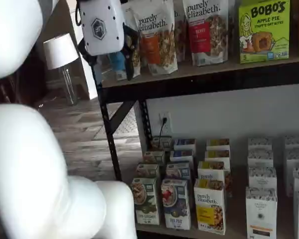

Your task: Pick up the blue and white box that is on the bottom shelf, the second box from the left

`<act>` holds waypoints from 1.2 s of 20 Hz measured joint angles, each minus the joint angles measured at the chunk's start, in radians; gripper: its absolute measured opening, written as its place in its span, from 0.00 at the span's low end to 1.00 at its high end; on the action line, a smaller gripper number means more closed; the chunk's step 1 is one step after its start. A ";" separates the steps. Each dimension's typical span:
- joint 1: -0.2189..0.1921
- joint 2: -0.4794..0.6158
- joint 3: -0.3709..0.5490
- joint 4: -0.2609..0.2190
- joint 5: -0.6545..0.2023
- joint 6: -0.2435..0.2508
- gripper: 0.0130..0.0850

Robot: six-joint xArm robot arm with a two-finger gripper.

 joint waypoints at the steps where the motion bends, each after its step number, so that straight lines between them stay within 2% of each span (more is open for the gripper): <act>1: 0.000 -0.007 0.006 0.000 -0.011 0.000 1.00; 8: 0.009 -0.016 0.013 -0.006 -0.025 0.006 1.00; 14: 0.041 -0.026 0.031 -0.038 -0.045 0.025 1.00; 24: 0.072 -0.037 0.117 -0.054 -0.133 0.053 1.00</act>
